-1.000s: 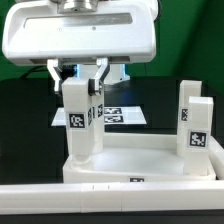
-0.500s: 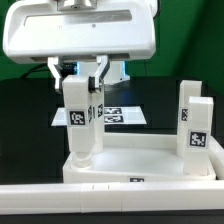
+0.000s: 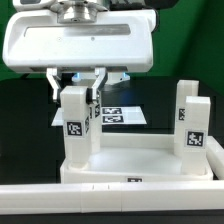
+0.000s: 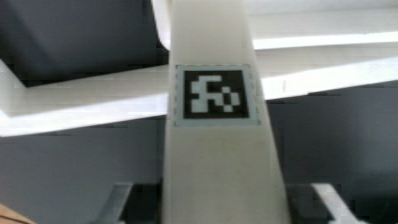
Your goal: Assemble desk
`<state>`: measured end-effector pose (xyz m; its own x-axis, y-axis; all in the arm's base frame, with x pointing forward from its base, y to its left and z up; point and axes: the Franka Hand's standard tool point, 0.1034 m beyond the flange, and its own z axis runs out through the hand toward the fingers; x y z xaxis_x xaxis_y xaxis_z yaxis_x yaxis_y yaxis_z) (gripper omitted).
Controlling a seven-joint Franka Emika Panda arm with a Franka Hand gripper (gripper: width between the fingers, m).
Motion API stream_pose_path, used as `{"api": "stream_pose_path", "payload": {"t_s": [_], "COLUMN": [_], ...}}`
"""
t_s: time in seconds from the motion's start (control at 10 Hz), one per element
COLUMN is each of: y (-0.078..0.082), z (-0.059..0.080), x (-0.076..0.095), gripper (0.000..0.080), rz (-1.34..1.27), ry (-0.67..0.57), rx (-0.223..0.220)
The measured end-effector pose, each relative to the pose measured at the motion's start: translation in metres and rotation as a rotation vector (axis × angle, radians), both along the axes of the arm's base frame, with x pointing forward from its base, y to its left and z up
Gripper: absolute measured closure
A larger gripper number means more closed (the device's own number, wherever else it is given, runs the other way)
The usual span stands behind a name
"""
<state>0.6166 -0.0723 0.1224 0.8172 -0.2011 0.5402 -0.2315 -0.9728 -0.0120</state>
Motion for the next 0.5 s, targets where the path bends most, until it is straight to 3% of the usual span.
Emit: {"api": "stream_pose_path", "payload": {"t_s": [0.2,0.3,0.4,0.5], "y": [-0.0002,-0.0002,-0.0003,-0.0003], "z": [0.0005,-0.0004,-0.0007,-0.0008], "x": [0.0034,0.0030,0.0029,0.0028], "gripper": [0.0508,0.0429,0.0248,0.0248], "rz": [-0.003,-0.003,-0.003,-0.003], "ry": [-0.023,-0.021,-0.020,-0.020], "rx": [-0.013,-0.013,-0.013,-0.013]}}
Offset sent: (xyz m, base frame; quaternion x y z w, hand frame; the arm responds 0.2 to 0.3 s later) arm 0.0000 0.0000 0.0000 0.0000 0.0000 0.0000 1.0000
